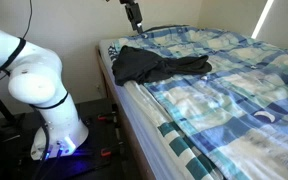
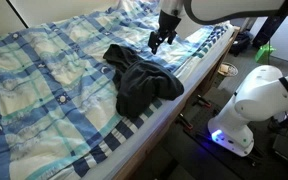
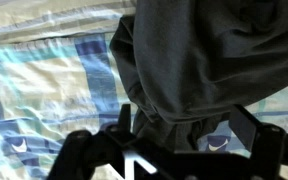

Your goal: Fold the black cloth

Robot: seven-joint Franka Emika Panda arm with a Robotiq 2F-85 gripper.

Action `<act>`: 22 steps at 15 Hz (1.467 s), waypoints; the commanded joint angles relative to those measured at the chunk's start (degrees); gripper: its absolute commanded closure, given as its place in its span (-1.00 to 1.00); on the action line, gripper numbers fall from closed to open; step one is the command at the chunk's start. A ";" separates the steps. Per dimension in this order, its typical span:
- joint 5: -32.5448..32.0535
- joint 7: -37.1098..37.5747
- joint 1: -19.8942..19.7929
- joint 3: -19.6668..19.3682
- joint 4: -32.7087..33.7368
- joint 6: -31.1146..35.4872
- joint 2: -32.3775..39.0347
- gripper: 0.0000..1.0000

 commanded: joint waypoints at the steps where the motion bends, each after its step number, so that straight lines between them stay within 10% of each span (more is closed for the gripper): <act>1: -0.25 0.19 0.34 -0.25 0.10 -0.09 0.10 -1.00; 10: 0.16 1.07 0.16 0.44 1.30 3.95 3.16 -1.00; 22: -10.41 4.40 -4.07 0.33 15.12 23.98 32.46 -1.00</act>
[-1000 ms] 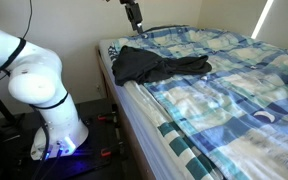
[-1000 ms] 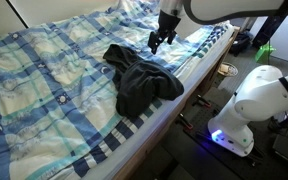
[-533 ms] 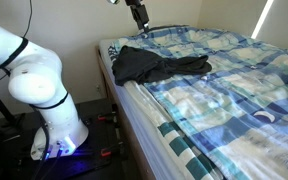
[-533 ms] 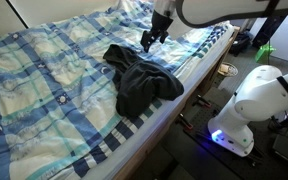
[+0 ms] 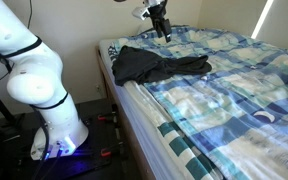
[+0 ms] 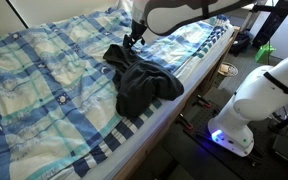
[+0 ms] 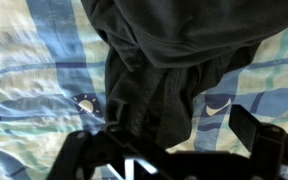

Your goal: Fold the black cloth

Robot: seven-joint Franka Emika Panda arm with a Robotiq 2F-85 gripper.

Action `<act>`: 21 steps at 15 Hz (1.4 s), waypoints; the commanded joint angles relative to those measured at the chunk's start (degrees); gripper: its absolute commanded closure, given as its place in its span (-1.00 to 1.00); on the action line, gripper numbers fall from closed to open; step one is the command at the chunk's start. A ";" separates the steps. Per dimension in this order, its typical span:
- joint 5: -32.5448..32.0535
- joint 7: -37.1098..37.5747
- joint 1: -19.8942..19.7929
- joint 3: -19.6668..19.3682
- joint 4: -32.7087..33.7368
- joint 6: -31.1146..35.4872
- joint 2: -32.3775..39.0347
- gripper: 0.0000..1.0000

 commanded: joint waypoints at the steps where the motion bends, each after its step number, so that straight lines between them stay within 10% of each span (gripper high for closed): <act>1: -6.83 5.46 -1.86 0.39 9.56 0.34 10.42 -1.00; 10: -5.50 5.50 0.53 -2.21 6.41 2.53 8.97 -1.00; 21: -10.23 20.06 2.65 -6.75 18.01 10.49 27.82 -1.00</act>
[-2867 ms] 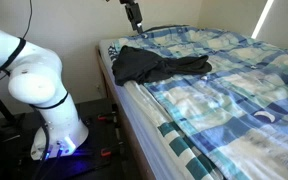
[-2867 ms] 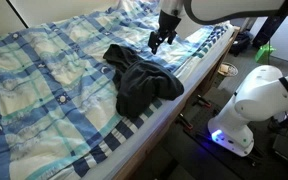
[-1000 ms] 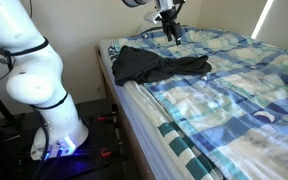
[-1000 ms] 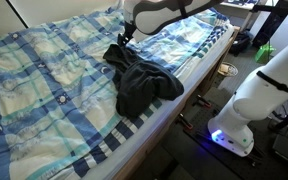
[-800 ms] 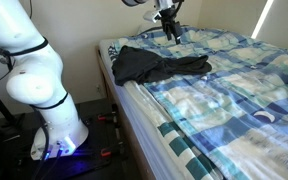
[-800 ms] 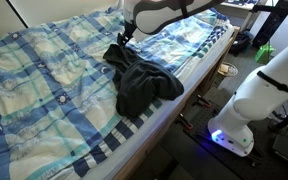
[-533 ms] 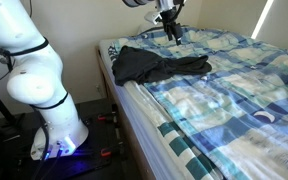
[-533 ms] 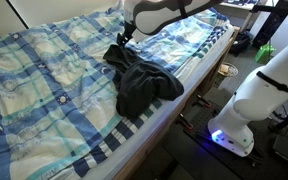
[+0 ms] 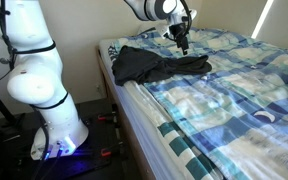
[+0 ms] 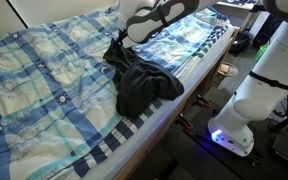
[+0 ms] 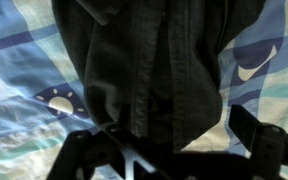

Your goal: Fold the black cloth

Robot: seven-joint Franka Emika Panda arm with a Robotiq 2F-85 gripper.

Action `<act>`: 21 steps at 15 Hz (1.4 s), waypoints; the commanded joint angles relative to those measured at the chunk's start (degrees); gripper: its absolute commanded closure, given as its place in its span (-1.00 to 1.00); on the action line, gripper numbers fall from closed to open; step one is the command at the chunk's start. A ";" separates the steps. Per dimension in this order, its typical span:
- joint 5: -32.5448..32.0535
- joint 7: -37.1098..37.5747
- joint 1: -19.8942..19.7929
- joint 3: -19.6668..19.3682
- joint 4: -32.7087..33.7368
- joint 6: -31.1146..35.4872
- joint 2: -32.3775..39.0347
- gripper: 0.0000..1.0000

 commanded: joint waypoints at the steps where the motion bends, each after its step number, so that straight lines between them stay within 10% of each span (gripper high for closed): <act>1: -7.44 10.44 3.02 -4.08 7.91 -2.76 6.99 -1.00; 13: -6.94 12.90 9.01 -10.44 19.11 -11.95 20.13 -1.00; 14: -6.84 12.92 9.11 -10.82 18.99 -11.71 20.35 -0.50; 21: -6.00 14.28 9.79 -12.15 18.73 -10.35 21.30 0.46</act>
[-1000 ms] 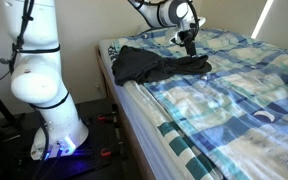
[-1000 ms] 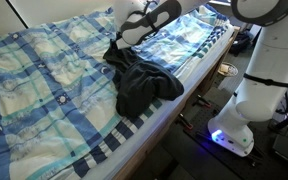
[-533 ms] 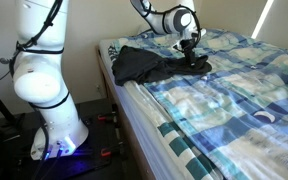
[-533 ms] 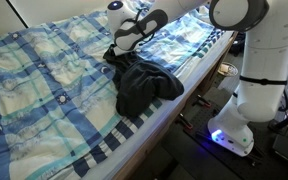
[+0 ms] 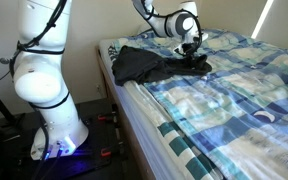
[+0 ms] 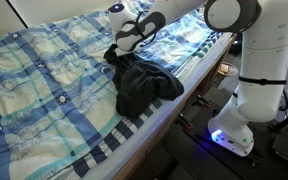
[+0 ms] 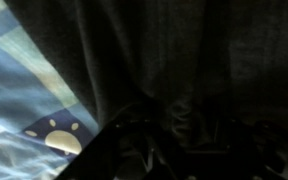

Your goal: Fold the black cloth

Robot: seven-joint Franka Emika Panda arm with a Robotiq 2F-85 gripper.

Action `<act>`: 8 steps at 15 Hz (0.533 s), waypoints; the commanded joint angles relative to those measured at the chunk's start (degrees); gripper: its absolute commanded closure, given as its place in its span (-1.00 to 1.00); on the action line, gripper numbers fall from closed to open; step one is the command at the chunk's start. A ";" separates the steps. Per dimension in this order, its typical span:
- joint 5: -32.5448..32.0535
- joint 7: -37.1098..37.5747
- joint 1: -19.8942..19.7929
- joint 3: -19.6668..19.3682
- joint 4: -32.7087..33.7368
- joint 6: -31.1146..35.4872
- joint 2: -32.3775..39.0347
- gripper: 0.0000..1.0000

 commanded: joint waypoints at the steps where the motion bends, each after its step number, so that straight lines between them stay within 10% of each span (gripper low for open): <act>1: 0.66 2.47 1.33 -1.02 1.16 -0.72 1.34 0.59; 4: 0.63 4.58 2.31 -0.81 1.14 0.29 2.81 0.98; 8: -0.52 7.13 3.51 -1.31 0.22 1.33 1.47 0.97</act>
